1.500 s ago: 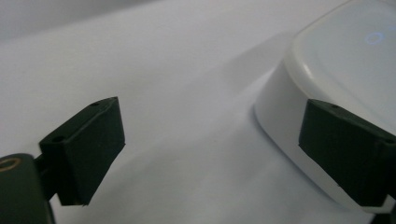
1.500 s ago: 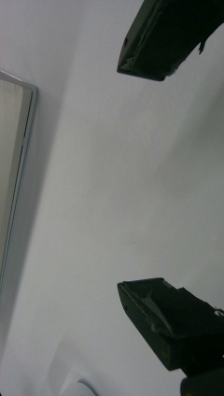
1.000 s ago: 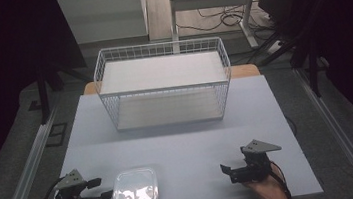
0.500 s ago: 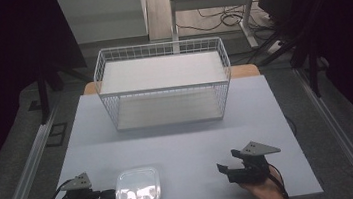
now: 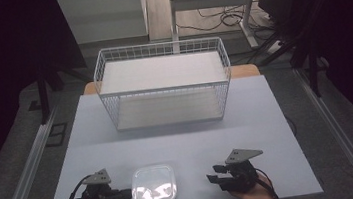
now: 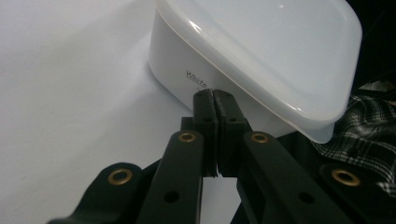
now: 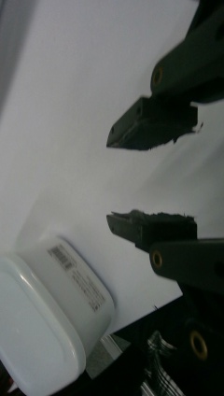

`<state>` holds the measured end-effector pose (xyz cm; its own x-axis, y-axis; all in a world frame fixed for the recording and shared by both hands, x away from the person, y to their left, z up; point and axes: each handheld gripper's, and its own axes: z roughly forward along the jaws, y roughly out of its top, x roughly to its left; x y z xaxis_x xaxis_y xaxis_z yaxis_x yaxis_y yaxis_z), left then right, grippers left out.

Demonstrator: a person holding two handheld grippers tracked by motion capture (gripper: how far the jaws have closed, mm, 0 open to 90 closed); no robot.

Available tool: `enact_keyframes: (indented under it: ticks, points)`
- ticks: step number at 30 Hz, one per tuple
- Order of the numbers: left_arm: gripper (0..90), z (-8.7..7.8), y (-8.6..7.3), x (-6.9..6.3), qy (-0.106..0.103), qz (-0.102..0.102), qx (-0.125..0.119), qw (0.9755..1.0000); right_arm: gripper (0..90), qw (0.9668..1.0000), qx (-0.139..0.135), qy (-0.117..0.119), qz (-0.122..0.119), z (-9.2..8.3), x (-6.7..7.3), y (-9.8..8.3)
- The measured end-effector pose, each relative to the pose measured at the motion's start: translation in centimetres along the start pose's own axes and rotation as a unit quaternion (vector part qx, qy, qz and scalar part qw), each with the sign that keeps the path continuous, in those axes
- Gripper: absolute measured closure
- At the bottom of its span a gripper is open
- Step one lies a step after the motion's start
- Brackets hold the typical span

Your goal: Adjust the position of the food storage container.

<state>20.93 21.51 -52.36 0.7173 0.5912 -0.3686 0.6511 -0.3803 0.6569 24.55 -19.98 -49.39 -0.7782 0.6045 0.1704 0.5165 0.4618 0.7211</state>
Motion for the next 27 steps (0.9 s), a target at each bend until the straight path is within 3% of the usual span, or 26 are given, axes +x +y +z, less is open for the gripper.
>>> enact_keyframes:
  ticks: [1, 4, 9, 15, 27]
  points:
    - [89.8, 0.5, 0.3, -0.2, -0.004, -0.002, -0.001, 1.0, 68.8, 0.9999, 0.008, 0.007, -0.004, 0.3, 0.2, 0.1]
    - [89.9, 1.1, 0.6, -0.4, -0.009, -0.006, -0.002, 0.9999, 78.2, 0.9996, 0.015, 0.022, -0.009, 0.6, 0.6, 0.2]
    - [90.0, 2.4, 1.5, -1.0, -0.013, -0.008, -0.006, 0.9999, 88.7, 0.9988, 0.019, 0.037, -0.026, 1.3, 1.7, 0.4]
    - [90.0, 4.0, 2.6, -1.7, -0.018, -0.005, -0.004, 0.9998, 89.1, 0.9977, 0.03, 0.048, -0.038, 2.3, 2.7, 0.6]
    - [90.0, 5.7, 4.5, -1.8, 0.005, -0.006, -0.017, 0.9998, 89.1, 0.9998, 0.017, 0.004, -0.011, 2.0, 1.2, 0.8]
